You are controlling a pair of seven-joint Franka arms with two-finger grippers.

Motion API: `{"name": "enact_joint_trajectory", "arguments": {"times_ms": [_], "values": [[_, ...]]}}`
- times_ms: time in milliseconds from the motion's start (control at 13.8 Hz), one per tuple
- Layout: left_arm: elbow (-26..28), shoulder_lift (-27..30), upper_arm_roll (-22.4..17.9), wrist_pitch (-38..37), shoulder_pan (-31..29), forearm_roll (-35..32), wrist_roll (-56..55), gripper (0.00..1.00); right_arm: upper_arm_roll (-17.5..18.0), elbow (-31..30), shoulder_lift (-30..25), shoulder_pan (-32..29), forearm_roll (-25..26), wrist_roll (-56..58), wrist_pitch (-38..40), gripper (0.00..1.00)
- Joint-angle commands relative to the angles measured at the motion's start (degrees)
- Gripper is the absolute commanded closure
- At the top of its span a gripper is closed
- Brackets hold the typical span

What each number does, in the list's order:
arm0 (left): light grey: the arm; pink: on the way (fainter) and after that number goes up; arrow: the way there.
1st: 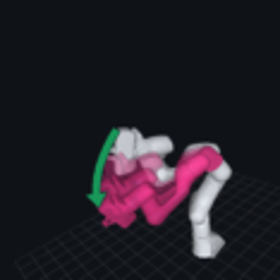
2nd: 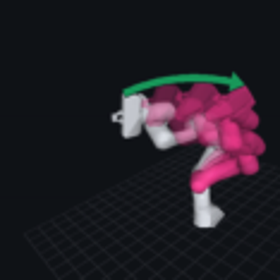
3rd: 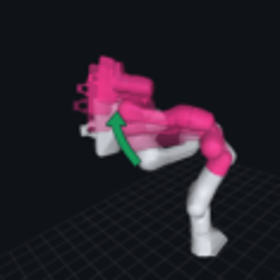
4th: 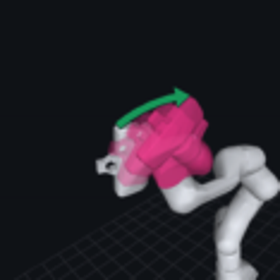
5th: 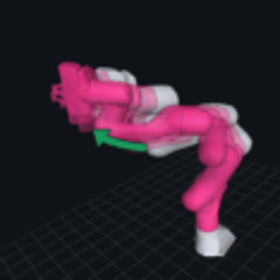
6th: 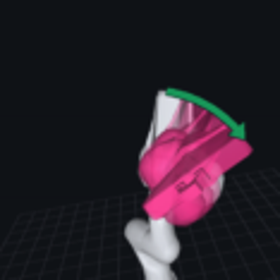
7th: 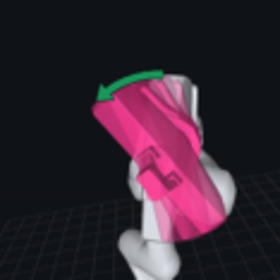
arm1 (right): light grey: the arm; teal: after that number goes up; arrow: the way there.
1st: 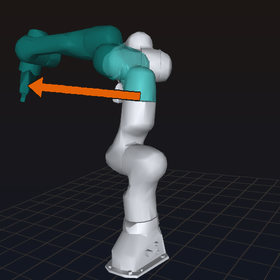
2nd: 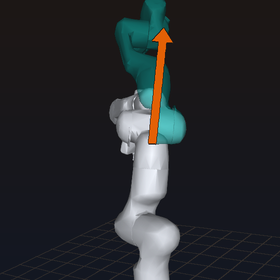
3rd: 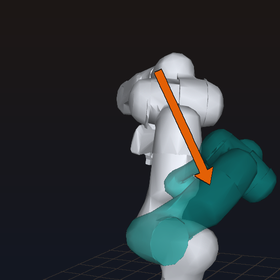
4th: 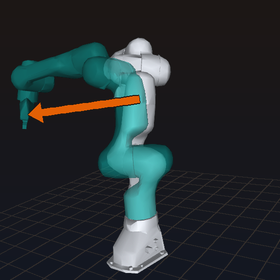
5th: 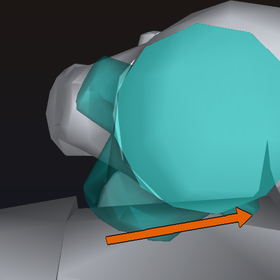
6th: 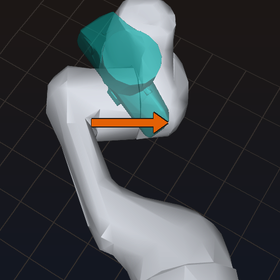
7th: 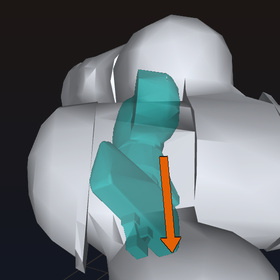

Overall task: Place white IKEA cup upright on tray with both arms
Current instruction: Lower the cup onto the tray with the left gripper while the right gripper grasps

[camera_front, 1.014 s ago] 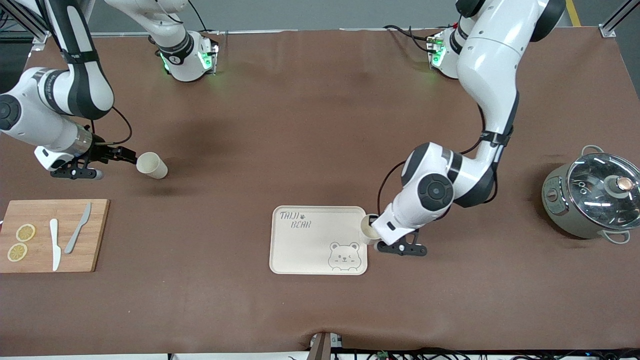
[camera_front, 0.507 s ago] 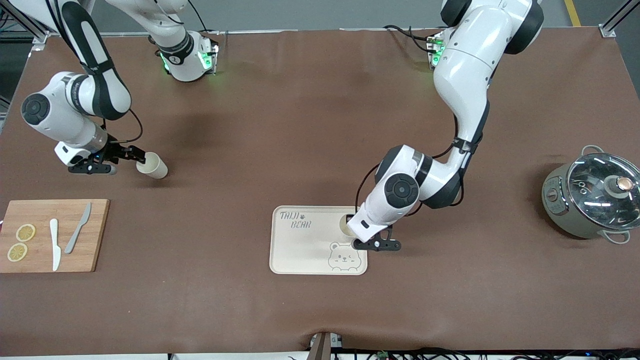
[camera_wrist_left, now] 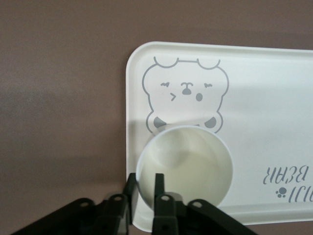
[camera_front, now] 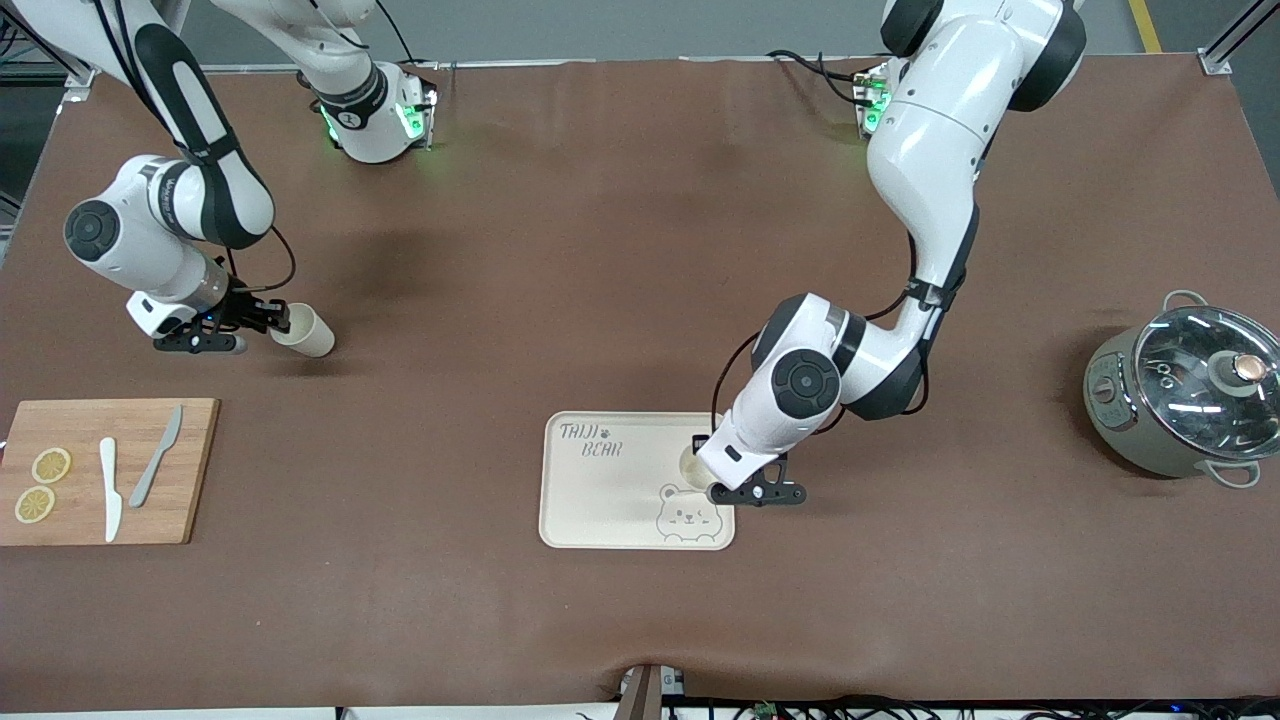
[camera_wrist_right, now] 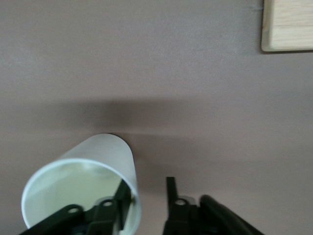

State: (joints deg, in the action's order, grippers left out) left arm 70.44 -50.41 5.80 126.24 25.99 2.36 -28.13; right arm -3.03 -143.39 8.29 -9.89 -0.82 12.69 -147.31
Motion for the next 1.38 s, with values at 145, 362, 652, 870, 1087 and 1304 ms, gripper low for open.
{"name": "enact_joint_trajectory", "arguments": {"times_ms": [145,362,652,870,1087,1304], "values": [[-1.01,-0.39,-0.43,0.5,0.29,1.25,-0.7,0.0,0.57,-0.14,0.14,-0.05,0.12,-1.17,-0.44,1.0],[-0.92,1.8,-0.43,-0.03,0.11,1.07,-0.79,0.0,0.66,1.17,-0.03,1.44,0.12,-5.04,2.1,1.0],[-0.75,6.45,-0.78,-2.05,-0.59,0.55,-0.7,0.0,0.83,5.39,-1.0,1.54,0.11,-5.31,11.06,1.0],[0.3,12.68,-0.87,-9.49,-3.13,0.19,-0.17,0.0,1.01,9.69,-1.88,2.41,-1.37,-5.31,18.26,1.0],[1.53,20.41,-0.87,-21.87,-7.44,-0.59,1.66,0.0,0.92,15.31,-1.7,4.17,-5.59,-5.75,25.39,1.0],[2.94,26.4,-0.79,-29.72,-11.83,-2.0,7.72,0.0,0.92,20.06,-1.61,8.37,-6.04,-13.28,29.79,1.0]]}}
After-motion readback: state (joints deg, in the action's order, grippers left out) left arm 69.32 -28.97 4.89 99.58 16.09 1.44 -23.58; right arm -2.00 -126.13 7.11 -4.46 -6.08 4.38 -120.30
